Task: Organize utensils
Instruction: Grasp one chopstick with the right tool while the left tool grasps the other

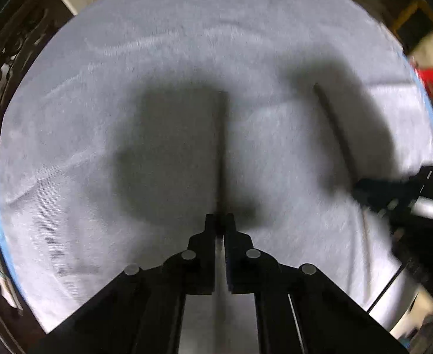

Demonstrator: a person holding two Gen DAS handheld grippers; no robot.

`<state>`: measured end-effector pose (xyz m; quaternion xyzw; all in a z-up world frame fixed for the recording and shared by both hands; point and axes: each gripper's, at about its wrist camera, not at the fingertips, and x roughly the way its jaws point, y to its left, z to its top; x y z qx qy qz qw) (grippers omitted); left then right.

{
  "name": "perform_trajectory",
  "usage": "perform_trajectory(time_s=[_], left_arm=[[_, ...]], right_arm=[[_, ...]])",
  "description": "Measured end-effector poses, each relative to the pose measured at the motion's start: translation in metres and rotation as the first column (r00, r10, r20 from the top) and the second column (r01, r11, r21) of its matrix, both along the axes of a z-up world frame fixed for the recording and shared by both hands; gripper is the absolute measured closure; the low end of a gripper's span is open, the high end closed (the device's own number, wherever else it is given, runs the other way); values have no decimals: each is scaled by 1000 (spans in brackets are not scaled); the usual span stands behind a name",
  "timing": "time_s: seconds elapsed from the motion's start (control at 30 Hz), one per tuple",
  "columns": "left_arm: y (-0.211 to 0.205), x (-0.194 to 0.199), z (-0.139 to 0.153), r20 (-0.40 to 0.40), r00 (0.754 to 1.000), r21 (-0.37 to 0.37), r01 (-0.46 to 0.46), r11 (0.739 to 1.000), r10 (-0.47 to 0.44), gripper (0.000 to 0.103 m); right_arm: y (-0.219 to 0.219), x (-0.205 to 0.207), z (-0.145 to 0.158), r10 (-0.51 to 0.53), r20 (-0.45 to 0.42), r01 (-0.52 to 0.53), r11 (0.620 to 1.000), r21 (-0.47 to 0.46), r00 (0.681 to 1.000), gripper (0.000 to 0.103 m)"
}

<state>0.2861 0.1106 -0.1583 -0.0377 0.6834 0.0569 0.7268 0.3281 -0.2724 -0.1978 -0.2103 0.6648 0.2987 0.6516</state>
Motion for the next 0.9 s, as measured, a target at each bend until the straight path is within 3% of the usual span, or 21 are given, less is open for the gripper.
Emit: perform_trajectory(time_s=[0.2,0.43,0.5,0.67,0.9], left_arm=[[19,-23,-4,-124,986,26,112,993,-108,97],[13,-20,-8,-184,975,36,130,991,-122,97],[3,-8,-10,-184,974,44,141,989,-131,97],[15,-31,-8,-175,980,34,106,994,-99,97],[48,-70,-4,-95,995,-36,-33,999,29,98]], right_arm=[[2,-6,-3,76,-33,-79,991,-104,997,93],[26,7,-12,86,-88,-104,969,-225,992,93],[27,10,-13,72,-98,-93,968,-232,993,93],[13,11,-14,59,-100,-81,969,-232,993,94],[-25,8,-9,-19,-78,6,986,-166,997,96]])
